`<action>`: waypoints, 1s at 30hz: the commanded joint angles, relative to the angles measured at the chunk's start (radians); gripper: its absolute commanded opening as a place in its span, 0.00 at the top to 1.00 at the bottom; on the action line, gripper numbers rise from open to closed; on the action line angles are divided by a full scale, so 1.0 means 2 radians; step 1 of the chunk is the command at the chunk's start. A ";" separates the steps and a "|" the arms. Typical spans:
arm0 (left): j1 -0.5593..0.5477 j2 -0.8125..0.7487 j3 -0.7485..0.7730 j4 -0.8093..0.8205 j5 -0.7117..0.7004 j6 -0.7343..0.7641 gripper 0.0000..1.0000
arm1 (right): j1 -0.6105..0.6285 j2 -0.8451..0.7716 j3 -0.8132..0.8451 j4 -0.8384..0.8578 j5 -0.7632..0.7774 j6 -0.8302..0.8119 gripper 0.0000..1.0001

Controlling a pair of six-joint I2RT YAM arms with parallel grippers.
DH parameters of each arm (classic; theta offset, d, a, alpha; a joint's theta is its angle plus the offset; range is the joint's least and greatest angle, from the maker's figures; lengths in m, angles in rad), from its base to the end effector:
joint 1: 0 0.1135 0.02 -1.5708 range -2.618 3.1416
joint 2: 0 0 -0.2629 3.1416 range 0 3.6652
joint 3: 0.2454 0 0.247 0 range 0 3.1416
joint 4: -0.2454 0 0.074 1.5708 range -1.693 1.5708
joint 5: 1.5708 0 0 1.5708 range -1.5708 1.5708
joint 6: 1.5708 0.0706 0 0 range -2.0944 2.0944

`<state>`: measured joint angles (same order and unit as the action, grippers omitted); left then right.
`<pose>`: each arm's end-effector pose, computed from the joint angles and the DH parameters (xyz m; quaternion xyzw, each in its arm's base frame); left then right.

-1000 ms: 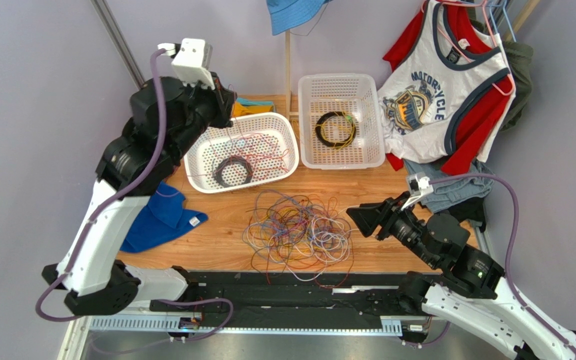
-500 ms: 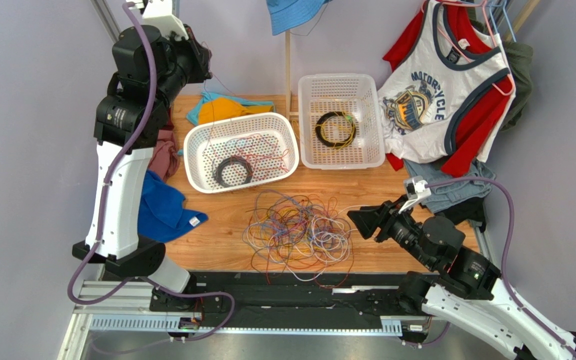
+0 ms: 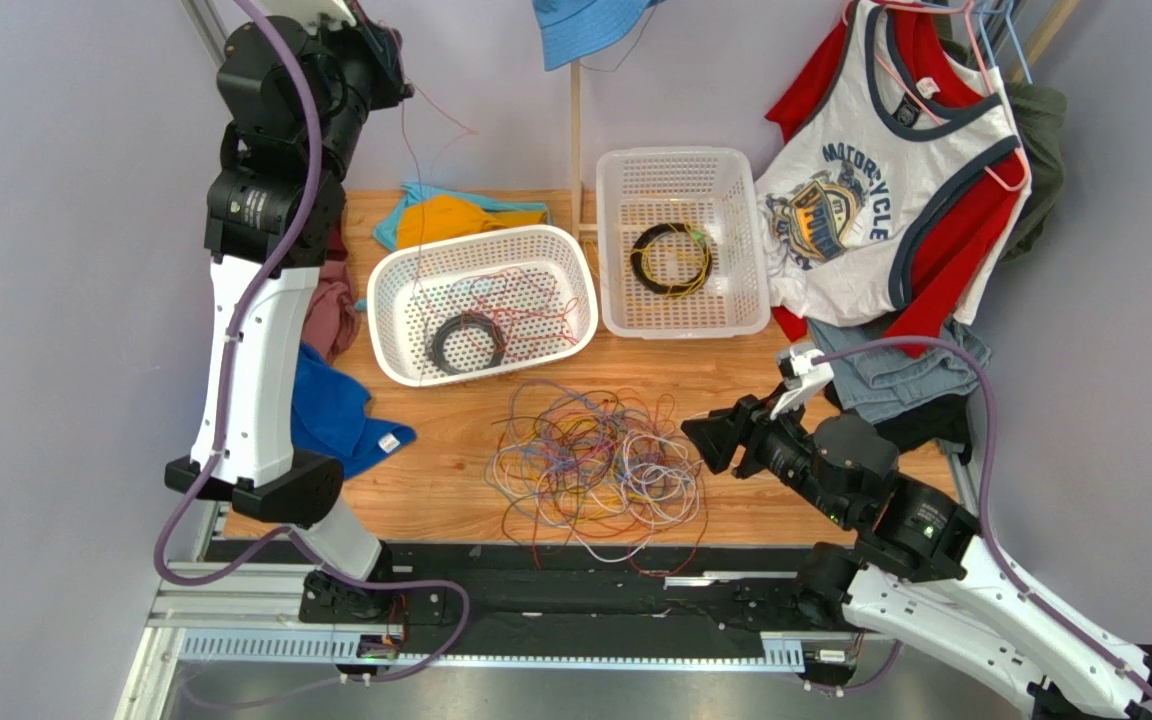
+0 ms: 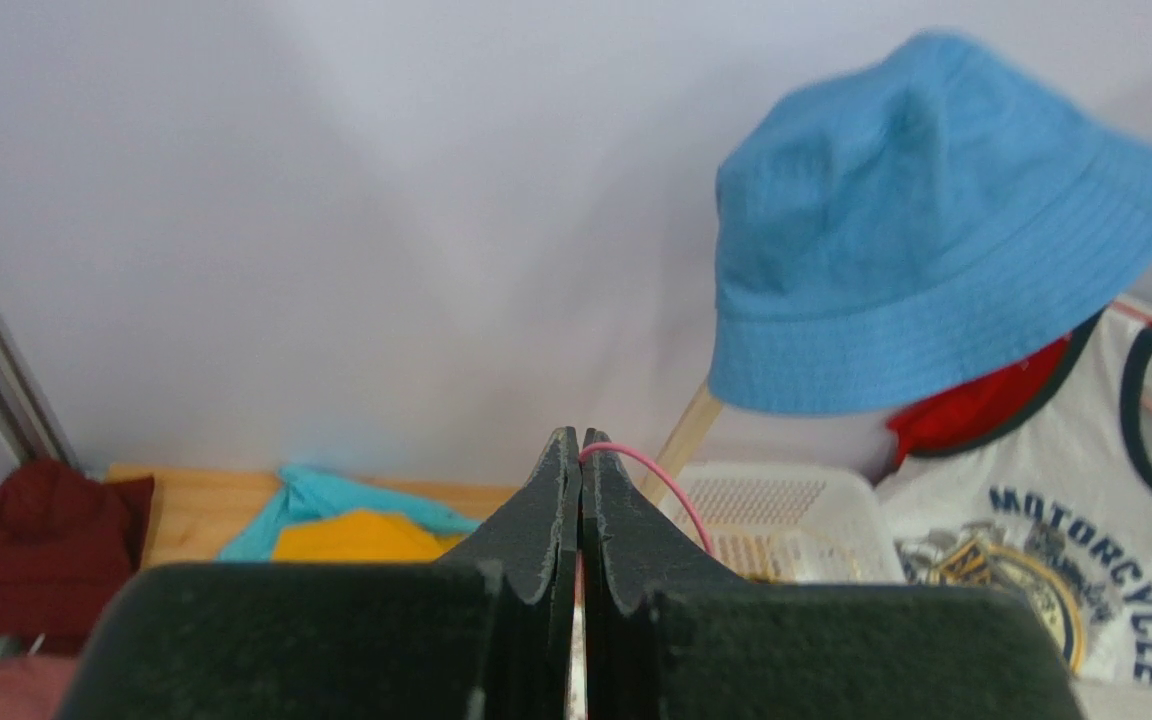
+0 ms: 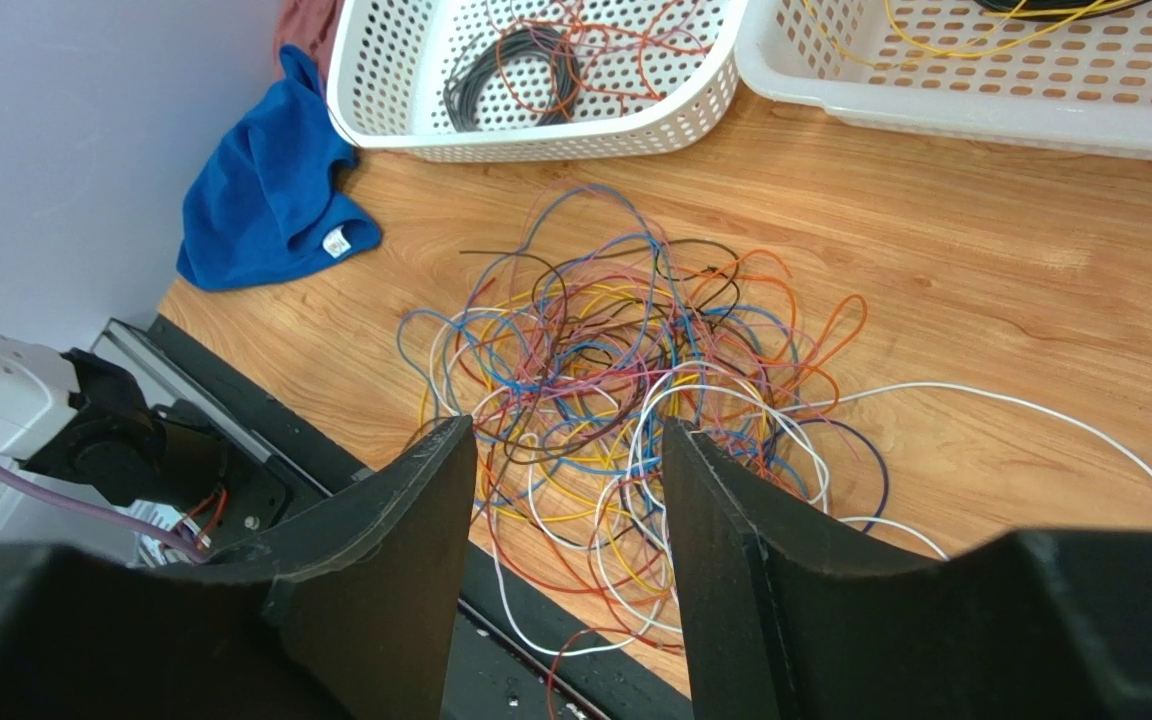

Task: Untangle the cables

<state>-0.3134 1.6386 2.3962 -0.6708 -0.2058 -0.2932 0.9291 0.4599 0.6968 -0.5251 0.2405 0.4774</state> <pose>0.3024 -0.0828 0.5964 -0.0689 0.6729 -0.1527 0.7205 0.0972 0.1020 0.3042 -0.1082 0.7914 0.3108 0.5152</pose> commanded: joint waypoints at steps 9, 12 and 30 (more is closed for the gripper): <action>0.003 -0.075 -0.082 0.220 -0.022 0.000 1.00 | 0.002 0.022 -0.024 0.059 -0.007 -0.022 0.48; 0.003 -0.069 -0.105 0.216 -0.025 -0.004 1.00 | 0.002 0.029 -0.026 0.068 -0.017 -0.016 0.48; 0.012 0.001 -0.154 0.293 -0.054 0.039 1.00 | 0.002 -0.004 -0.067 0.068 -0.014 0.017 0.50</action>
<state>-0.2981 1.6711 2.0846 -0.1658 -0.3016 -0.2470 0.9291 0.4370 0.5789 -0.4465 0.2104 0.4900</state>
